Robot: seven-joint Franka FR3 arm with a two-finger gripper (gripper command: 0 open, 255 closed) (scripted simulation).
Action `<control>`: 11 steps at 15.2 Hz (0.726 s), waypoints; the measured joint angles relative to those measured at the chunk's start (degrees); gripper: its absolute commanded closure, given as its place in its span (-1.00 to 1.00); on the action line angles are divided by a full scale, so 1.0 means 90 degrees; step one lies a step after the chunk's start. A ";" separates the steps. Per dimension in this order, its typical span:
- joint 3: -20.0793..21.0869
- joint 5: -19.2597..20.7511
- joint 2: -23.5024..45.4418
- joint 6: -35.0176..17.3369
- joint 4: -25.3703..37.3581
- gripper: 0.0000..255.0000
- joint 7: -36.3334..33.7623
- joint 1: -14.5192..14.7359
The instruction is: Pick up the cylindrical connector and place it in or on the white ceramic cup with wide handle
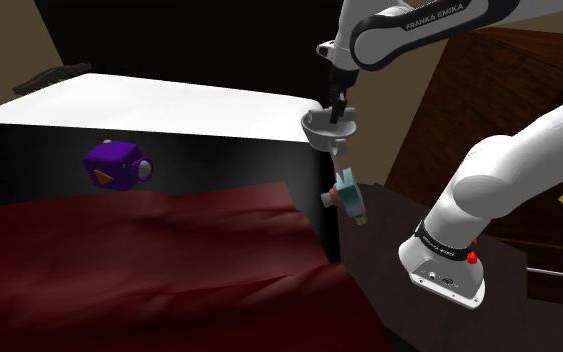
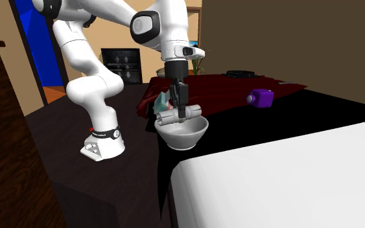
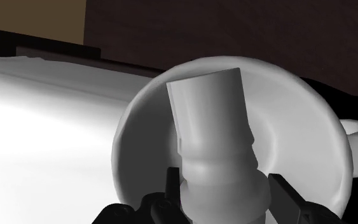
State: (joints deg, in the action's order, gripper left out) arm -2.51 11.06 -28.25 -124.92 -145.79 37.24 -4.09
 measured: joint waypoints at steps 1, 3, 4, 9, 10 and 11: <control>0.0000 0.0000 0.0000 -0.0001 -0.0001 1.00 0.0000 0.0000; 0.0000 0.0000 -0.0001 -0.0002 -0.0001 -1.00 0.0000 0.0000; 0.0000 0.0000 -0.0001 -0.0002 -0.0001 -1.00 0.0000 0.0000; 0.0006 -0.0014 -0.0052 0.0105 0.0061 -1.00 0.0012 0.0007; 0.0045 -0.0042 -0.0120 0.0258 0.0141 -1.00 -0.0011 0.0032; 0.0064 -0.0070 -0.0208 0.0477 0.0276 -1.00 0.0006 0.0048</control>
